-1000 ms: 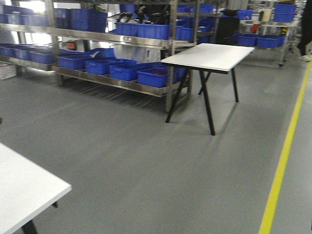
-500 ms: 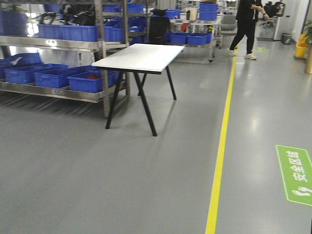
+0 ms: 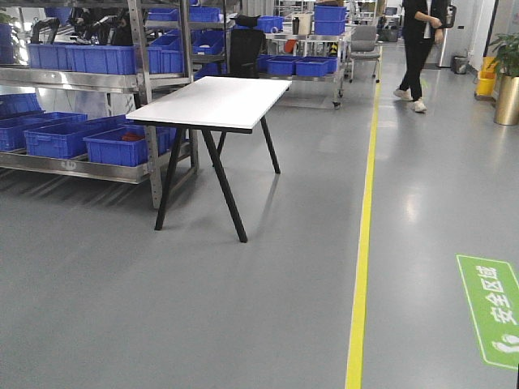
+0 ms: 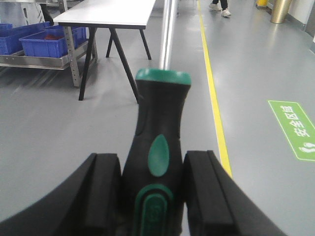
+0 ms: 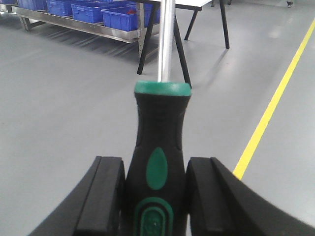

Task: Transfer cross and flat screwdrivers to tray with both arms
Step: 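Drive the base to the conveyor rack holding both screwdrivers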

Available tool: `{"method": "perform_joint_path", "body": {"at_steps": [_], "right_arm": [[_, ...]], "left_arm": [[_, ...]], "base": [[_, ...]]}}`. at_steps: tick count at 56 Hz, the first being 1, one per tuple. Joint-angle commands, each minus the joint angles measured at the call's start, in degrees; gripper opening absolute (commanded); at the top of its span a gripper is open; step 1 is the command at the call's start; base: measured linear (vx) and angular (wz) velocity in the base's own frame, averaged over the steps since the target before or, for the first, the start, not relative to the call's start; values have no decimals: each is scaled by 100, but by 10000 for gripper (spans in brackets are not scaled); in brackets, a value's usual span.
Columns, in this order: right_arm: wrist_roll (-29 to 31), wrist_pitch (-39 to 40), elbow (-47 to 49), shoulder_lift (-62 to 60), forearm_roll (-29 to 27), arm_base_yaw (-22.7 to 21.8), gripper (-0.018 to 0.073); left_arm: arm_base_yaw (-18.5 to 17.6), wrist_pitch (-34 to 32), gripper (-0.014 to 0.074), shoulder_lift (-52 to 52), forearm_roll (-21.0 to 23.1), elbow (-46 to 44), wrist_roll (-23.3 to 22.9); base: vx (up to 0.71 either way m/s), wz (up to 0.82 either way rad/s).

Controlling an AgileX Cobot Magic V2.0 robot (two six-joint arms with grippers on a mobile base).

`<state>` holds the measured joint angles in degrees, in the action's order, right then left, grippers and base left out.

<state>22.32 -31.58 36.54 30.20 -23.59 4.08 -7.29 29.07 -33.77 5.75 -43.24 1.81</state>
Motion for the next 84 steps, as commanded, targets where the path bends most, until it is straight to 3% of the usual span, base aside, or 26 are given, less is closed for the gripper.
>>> {"method": "perform_joint_path", "body": {"at_steps": [1, 50, 84], "right_arm": [[31, 472, 174, 34, -113, -16, -8], [31, 472, 174, 34, -113, -16, -8], [31, 478, 174, 34, -113, -16, -8]], "left_arm": [[-29, -568, -6, -11, 56, -158, -4], [-29, -568, -6, -18, 56, -158, -4], [-29, -567, -6, -17, 56, -158, -4]], "base": [[45, 6], [49, 10], [50, 62]]}}
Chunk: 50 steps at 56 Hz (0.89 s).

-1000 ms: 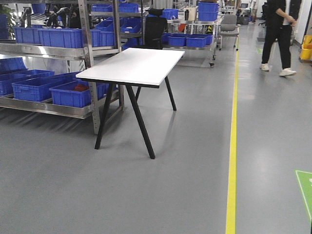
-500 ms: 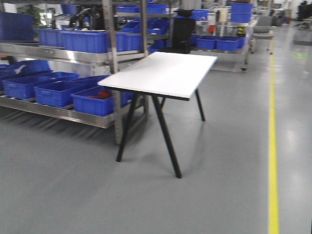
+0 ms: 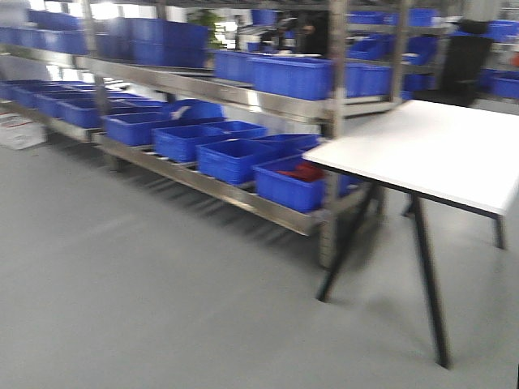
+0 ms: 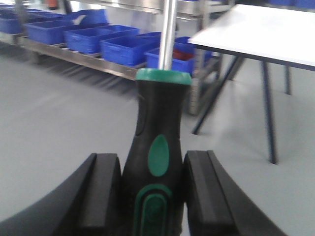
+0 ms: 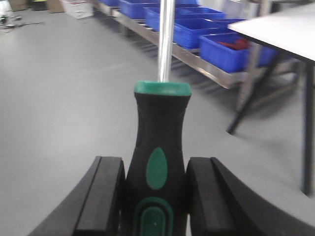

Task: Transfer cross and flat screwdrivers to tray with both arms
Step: 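Drive the base to the conveyor rack holding both screwdrivers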

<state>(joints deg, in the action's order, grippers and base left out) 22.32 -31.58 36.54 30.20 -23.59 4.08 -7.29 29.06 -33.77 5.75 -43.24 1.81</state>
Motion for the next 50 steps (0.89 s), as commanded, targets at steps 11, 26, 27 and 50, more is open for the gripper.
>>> {"method": "perform_joint_path", "body": {"at_steps": [11, 26, 27, 50], "right_arm": [[31, 478, 174, 34, -113, -16, -8], [37, 478, 174, 34, -113, -16, -8], [37, 478, 174, 34, -113, -16, -8], [37, 490, 174, 34, -113, -16, -8]], "left_arm": [[-29, -566, -6, -17, 56, -158, -4], [-29, -565, -6, -20, 56, -158, -4], [-29, -565, -6, -20, 56, -158, -4], [-29, -566, -6, -17, 56, -158, -4]], "base": [[51, 80], [52, 64], [53, 51], [56, 37]]}}
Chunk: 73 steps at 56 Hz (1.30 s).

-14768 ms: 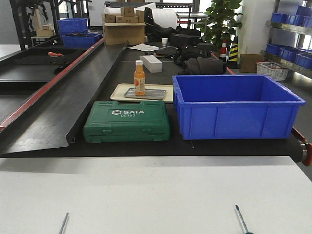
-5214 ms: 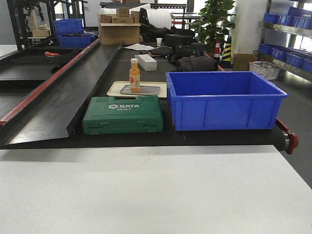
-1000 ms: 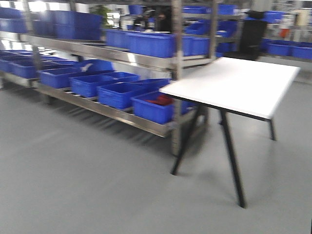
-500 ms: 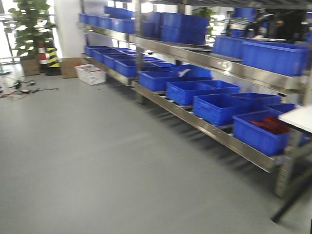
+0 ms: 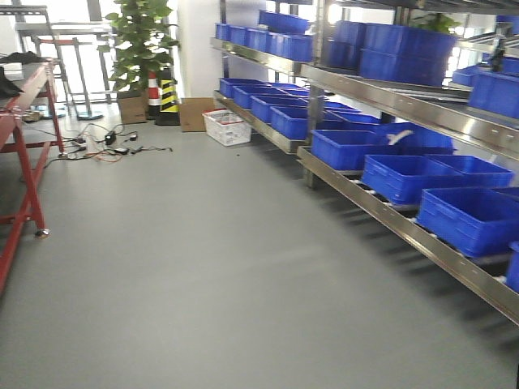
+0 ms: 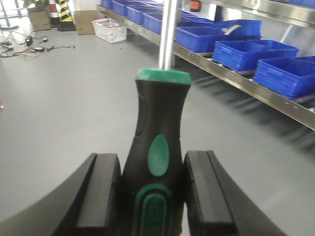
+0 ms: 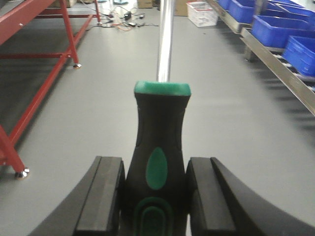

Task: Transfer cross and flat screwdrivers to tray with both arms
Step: 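Drive the base to the conveyor rack holding both screwdrivers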

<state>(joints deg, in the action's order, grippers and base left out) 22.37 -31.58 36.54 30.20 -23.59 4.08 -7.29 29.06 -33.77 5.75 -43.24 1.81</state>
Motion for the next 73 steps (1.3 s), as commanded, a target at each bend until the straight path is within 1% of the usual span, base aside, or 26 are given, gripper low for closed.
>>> {"method": "perform_joint_path", "body": {"at_steps": [1, 29, 42, 57, 73], "right_arm": [[32, 490, 174, 34, -113, -16, -8], [32, 490, 174, 34, -113, -16, -8], [32, 490, 174, 34, -113, -16, -8], [32, 490, 174, 34, -113, -16, -8], [32, 474, 174, 34, -113, -16, -8]], "left_arm": [[-29, -566, -6, -17, 56, -158, -4], [-29, -566, -6, -17, 56, -158, -4], [-29, -566, -6, -17, 56, -158, -4], [-29, -566, -6, -17, 56, -158, -4], [-29, -566, -6, -17, 56, -158, -4]], "base": [[58, 28], [63, 29], [67, 15], [67, -9], [65, -38]]}}
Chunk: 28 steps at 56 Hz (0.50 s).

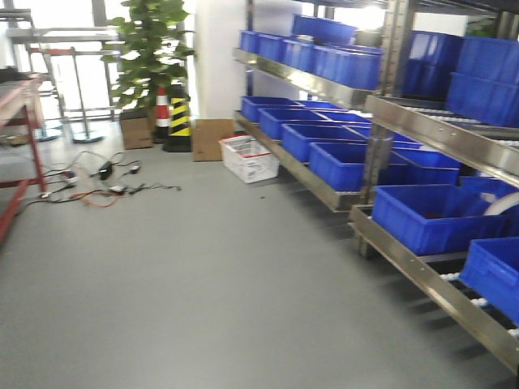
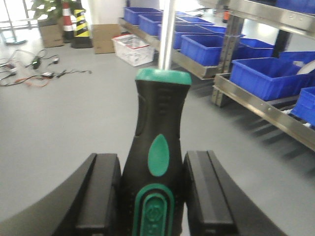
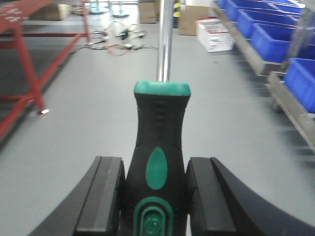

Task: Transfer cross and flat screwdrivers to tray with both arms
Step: 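Drive the base to the conveyor rack holding both screwdrivers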

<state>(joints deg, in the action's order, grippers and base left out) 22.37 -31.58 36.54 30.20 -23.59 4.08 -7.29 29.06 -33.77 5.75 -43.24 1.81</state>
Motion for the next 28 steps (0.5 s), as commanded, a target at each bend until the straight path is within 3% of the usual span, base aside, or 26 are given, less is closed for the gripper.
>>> {"method": "perform_joint_path", "body": {"at_steps": [1, 28], "right_arm": [[32, 474, 174, 34, -113, -16, -8], [32, 481, 174, 34, -113, -16, -8]], "left_arm": [[-29, -566, -6, -17, 56, -158, -4], [-29, -565, -6, -17, 56, -158, -4]], "base": [[63, -49], [58, -50]]}}
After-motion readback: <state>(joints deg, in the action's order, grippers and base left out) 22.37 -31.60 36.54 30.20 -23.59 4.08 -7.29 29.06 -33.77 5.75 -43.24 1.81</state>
